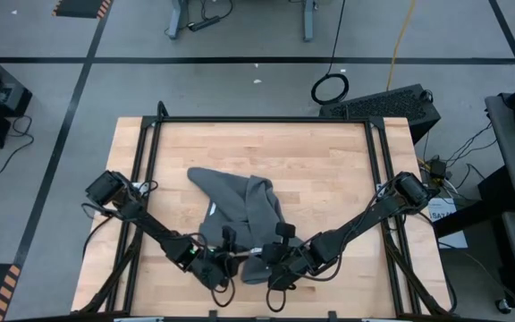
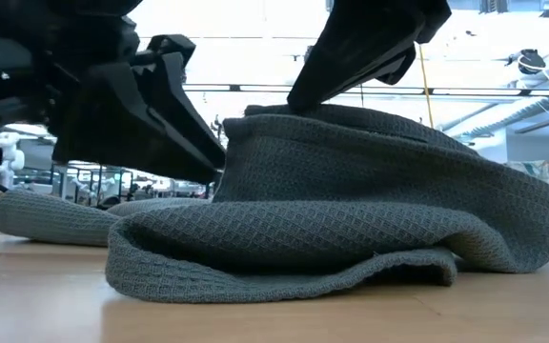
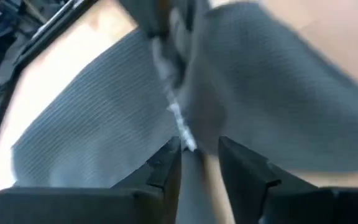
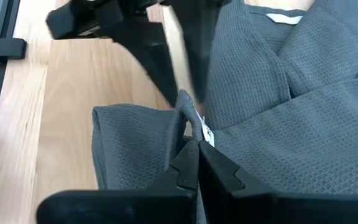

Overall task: Roll towel into tight, uniform cylinder
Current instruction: Roll the gray towel

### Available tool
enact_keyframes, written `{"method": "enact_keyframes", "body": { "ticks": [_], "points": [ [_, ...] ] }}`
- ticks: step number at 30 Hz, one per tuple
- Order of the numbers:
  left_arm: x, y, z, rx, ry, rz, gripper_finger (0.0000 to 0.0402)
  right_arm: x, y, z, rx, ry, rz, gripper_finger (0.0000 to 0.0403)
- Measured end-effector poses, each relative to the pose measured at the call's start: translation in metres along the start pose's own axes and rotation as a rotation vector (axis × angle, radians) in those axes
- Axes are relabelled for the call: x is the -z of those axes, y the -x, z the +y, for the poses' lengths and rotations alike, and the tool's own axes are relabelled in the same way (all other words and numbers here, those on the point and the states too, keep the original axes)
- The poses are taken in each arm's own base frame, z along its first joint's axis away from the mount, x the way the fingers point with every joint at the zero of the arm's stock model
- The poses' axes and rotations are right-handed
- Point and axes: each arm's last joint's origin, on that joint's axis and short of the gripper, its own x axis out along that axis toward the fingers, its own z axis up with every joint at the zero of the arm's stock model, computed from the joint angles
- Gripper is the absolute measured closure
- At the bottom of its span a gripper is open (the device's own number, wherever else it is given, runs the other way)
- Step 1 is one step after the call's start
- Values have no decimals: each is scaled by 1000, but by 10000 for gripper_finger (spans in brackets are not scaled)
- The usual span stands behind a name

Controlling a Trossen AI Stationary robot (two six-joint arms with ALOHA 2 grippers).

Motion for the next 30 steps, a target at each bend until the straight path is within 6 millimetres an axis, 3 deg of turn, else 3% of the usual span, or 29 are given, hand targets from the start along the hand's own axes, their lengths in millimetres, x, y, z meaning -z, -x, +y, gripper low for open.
{"method": "enact_keyframes", "body": {
  "ticks": [8, 22, 30],
  "points": [
    [-4, -2, 3, -5, 17, -32, 394, 0, 0, -1, 2, -1, 0, 403],
    [-9, -2, 5, -10, 64, -81, 395, -2, 0, 0, -10, -27, -12, 403],
    [-9, -2, 6, -61, 113, -73, 350, 0, -3, 2, -33, -32, 5, 403]
  ]
}}
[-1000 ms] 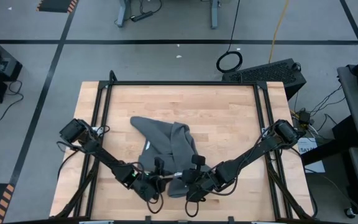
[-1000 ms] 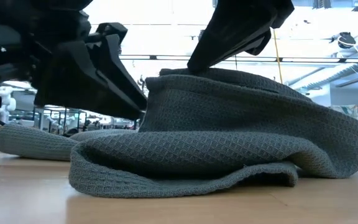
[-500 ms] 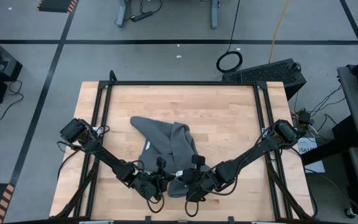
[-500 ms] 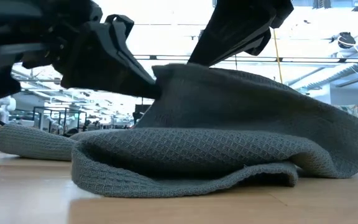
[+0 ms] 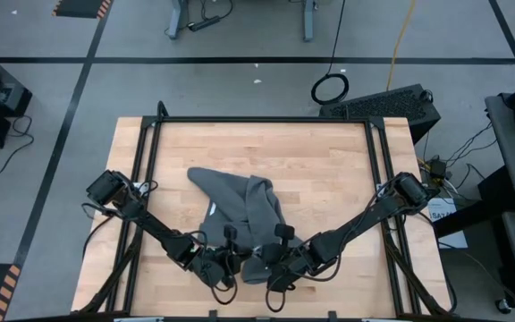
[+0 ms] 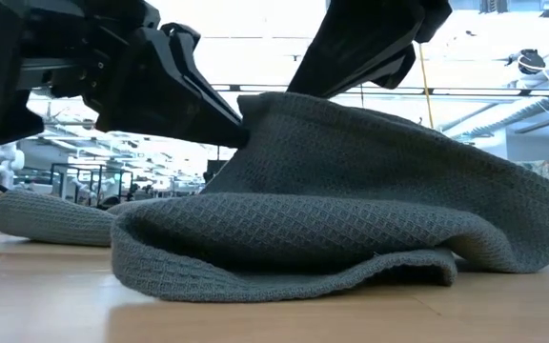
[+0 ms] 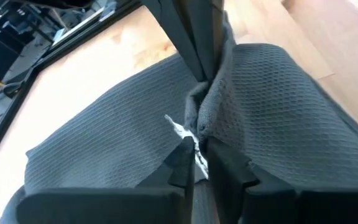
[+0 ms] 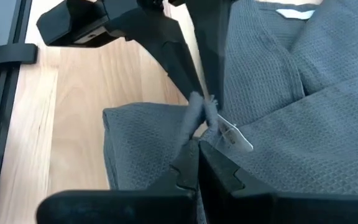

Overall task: Roll towel into tight, uniform cylinder
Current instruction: Roll the gray towel

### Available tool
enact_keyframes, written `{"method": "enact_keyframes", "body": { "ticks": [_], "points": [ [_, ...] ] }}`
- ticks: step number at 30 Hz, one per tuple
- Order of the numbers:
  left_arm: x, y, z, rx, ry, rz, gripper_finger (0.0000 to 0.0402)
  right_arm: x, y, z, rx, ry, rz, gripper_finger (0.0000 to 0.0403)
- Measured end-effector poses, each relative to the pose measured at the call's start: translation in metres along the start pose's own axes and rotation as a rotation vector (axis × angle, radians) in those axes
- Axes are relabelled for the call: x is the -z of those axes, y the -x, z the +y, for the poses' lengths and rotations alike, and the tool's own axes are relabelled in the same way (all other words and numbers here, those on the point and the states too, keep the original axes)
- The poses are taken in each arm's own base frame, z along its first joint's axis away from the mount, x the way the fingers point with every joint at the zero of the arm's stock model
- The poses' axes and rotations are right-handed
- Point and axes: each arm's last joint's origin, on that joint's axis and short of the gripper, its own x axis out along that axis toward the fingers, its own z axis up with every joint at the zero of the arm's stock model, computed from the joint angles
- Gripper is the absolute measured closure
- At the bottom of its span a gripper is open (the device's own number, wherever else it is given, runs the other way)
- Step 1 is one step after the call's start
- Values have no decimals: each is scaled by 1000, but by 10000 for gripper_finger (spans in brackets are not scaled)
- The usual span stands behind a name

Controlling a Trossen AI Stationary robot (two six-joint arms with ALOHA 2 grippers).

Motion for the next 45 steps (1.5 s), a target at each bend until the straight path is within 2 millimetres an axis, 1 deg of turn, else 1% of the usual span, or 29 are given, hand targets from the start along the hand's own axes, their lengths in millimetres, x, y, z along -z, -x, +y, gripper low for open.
{"method": "enact_keyframes", "body": {
  "ticks": [4, 8, 16, 25, 27, 32, 35, 45],
  "points": [
    [0, 0, 0, -2, 6, 1, 325, 1, -1, 0, 3, 7, 2, 403],
    [0, 0, 0, -3, 23, 4, 310, 1, -1, 0, 6, 11, -1, 403],
    [0, 0, 1, -33, 26, 4, 308, 0, -1, 0, 3, 19, -6, 403],
    [-1, 2, -2, -13, 29, -7, 304, 0, -1, 0, 3, 19, -7, 403],
    [-1, 2, -2, -5, 50, -11, 294, 0, -1, 1, 2, 18, -9, 403],
    [-1, 2, -2, -15, 56, -10, 254, -1, -1, 1, -1, 20, -12, 403],
    [-1, 2, -1, -24, 57, -11, 241, 0, -1, 1, -1, 20, -11, 403],
    [-2, 1, -2, 24, 91, -19, 239, 0, -1, 1, -3, 21, -8, 403]
  ]
}}
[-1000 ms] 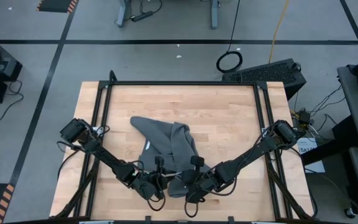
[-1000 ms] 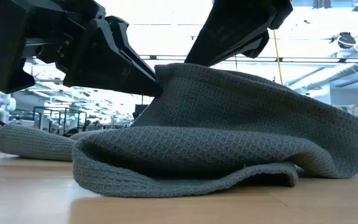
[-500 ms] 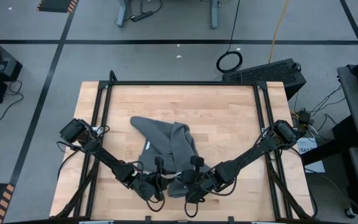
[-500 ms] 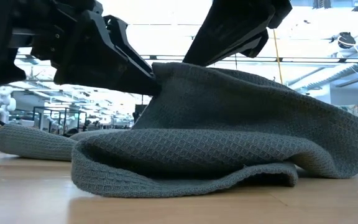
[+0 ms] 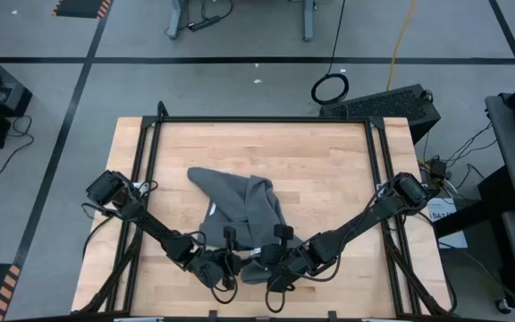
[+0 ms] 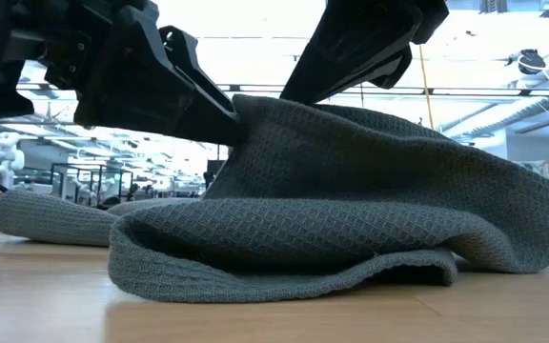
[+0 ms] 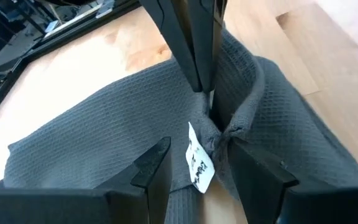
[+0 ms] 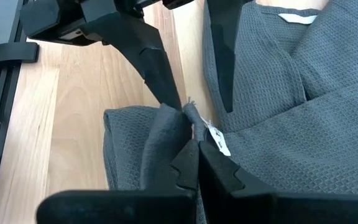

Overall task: Roll towel into tight, uniform cylinder
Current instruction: Roll the gray towel

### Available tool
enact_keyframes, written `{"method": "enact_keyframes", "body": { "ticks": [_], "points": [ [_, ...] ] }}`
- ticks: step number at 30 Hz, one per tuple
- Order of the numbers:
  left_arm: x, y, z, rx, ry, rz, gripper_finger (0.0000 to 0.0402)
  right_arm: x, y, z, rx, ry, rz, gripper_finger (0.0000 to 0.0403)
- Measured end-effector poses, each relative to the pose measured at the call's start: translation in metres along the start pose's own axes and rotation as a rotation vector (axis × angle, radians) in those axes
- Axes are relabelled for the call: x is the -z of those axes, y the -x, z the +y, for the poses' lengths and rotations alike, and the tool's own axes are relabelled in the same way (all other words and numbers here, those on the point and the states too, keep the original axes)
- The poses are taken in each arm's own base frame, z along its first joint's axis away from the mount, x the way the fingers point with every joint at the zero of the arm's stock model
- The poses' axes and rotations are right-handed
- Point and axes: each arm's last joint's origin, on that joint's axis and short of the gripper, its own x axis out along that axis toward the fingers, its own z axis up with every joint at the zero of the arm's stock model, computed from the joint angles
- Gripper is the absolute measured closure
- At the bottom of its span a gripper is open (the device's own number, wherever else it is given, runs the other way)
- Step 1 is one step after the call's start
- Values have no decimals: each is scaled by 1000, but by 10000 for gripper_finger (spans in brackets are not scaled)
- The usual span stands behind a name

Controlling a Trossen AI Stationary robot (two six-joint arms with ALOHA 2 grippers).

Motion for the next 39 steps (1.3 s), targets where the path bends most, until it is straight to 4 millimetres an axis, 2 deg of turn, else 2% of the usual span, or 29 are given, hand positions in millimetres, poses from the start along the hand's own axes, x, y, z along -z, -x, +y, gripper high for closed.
{"method": "enact_keyframes", "body": {
  "ticks": [8, 17, 31, 35, 39],
  "points": [
    [-2, 0, 0, 3, 16, -18, 239, 1, 0, 0, 7, -11, 11, 403],
    [10, -10, -6, -1, 15, 16, 239, 4, 2, 3, 3, -29, 11, 403],
    [3, -10, -5, -27, 5, -42, 242, 5, 5, 9, -18, -27, -10, 403],
    [2, -10, -5, -28, -6, -52, 273, 5, 5, 10, -18, -19, -10, 403],
    [2, -10, -5, -28, -9, -50, 332, 5, 5, 10, -18, -17, -9, 403]
  ]
}}
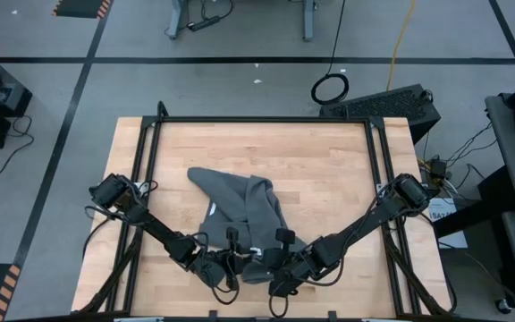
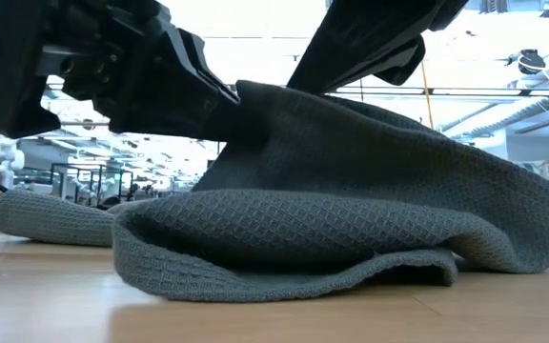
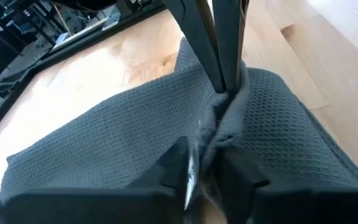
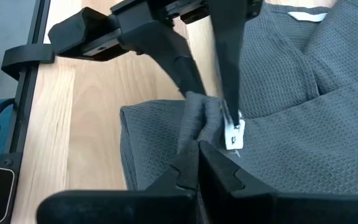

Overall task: Roll towel into tight, uniform cylinder
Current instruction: Roll the gray towel

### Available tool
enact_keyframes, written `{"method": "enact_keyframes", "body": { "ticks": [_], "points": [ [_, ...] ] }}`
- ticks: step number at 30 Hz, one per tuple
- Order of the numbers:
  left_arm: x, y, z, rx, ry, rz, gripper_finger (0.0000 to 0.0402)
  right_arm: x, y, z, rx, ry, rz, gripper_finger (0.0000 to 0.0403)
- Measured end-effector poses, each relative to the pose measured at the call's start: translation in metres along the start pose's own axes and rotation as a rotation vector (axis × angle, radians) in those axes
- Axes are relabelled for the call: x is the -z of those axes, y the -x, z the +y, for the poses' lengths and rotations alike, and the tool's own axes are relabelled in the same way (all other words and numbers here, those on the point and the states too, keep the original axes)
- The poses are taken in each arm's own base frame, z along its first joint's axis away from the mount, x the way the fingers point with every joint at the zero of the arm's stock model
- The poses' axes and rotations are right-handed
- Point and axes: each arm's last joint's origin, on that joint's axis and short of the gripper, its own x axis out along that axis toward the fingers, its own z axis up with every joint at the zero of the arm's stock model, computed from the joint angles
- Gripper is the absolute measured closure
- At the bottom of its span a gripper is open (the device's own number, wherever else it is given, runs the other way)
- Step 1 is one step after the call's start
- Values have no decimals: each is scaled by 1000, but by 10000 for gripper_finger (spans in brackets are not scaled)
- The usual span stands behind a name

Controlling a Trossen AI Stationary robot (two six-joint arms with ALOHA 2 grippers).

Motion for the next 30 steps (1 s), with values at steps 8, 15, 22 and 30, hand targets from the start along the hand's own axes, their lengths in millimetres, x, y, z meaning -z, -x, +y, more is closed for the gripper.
{"method": "enact_keyframes", "body": {
  "ticks": [8, 15, 22, 30],
  "points": [
    [0, 0, -1, 26, -7, -1, 384, 0, 0, 0, 6, 27, -3, 397],
    [0, 0, -1, 26, -9, 1, 394, 4, 6, 3, 80, 108, -31, 297],
    [0, 0, -1, 21, -21, 1, 394, 10, 13, 15, 66, 98, -62, 152],
    [-3, 0, 0, 17, -12, -25, 394, 12, -2, 11, 70, 74, -37, 110]
  ]
}}
